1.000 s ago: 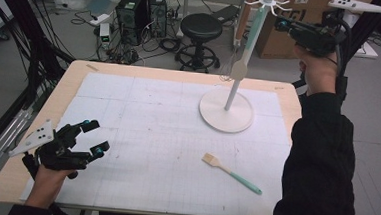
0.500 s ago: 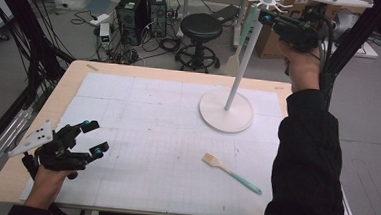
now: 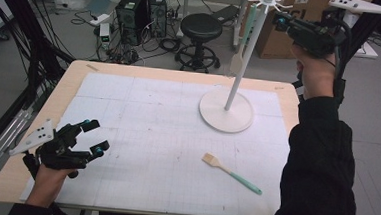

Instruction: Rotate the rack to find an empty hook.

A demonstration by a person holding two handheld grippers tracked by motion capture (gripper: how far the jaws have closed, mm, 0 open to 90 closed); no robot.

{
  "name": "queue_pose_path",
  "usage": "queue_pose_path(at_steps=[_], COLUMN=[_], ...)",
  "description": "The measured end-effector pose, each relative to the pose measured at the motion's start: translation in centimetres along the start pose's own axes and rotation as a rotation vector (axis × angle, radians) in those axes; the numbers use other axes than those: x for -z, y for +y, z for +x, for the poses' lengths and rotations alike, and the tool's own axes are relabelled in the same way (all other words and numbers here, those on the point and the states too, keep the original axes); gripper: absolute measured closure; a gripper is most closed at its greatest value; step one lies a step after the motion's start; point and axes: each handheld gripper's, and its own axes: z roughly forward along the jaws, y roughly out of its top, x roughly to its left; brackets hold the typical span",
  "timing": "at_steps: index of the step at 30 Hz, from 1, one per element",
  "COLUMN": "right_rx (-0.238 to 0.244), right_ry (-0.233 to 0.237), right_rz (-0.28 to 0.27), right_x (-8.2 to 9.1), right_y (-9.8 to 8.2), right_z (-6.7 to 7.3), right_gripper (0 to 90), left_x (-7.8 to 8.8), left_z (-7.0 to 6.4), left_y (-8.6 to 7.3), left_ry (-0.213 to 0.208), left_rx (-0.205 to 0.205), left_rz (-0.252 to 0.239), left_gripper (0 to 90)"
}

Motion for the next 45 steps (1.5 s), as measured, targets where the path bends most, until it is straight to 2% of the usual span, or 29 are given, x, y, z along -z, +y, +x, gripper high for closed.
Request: queue_pose_path(at_steps=[7,10,14,18,24,27,30,33,36,45], right_rx=[-0.02,-0.02,-0.017,-0.003,-0.022,-0.022,-0.028,-0.036,-0.043,-0.024], right_ry=[-0.022,0.0,0.003,0.01,-0.076,-0.11,-0.123,-0.125,-0.105,-0.061], right_rz=[0.021,0.015,0.022,-0.016,-0.035,-0.011,0.005,0.012,0.011,0.014], right_x=[-1.7,-2.4,-3.0,-1.7,1.6,1.9,1.7,1.1,0.5,-0.7], right_y=[0.0,0.1,0.2,0.6,0.7,0.5,0.2,0.0,-0.1,0.3], right_z=[-0.2,0.3,0.9,1.1,-0.7,-1.5,-1.9,-2.3,-2.3,-1.0], right_gripper=[89.4,89.4,89.4,89.4,89.4,89.4,89.4,89.4,89.4,89.4], left_x=[0.2,0.2,0.3,0.4,0.5,0.5,0.5,0.6,0.7,1.2], left_z=[-0.2,-0.2,-0.1,-0.2,-0.1,-0.1,-0.2,-0.2,-0.2,-0.1], left_y=[0.1,0.0,0.0,0.1,0.3,0.3,0.2,0.2,0.2,0.2], left_ry=[0.002,0.0,-0.003,-0.003,0.004,0.0,0.0,0.003,0.007,0.012], left_rx=[-0.001,0.0,0.002,0.0,0.001,0.004,0.005,0.001,0.003,0.004], left_rz=[-0.002,0.005,0.011,0.01,-0.001,-0.007,-0.006,0.003,-0.002,-0.004], left_gripper=[18.0,18.0,18.0,18.0,18.0,18.0,18.0,18.0,18.0,18.1])
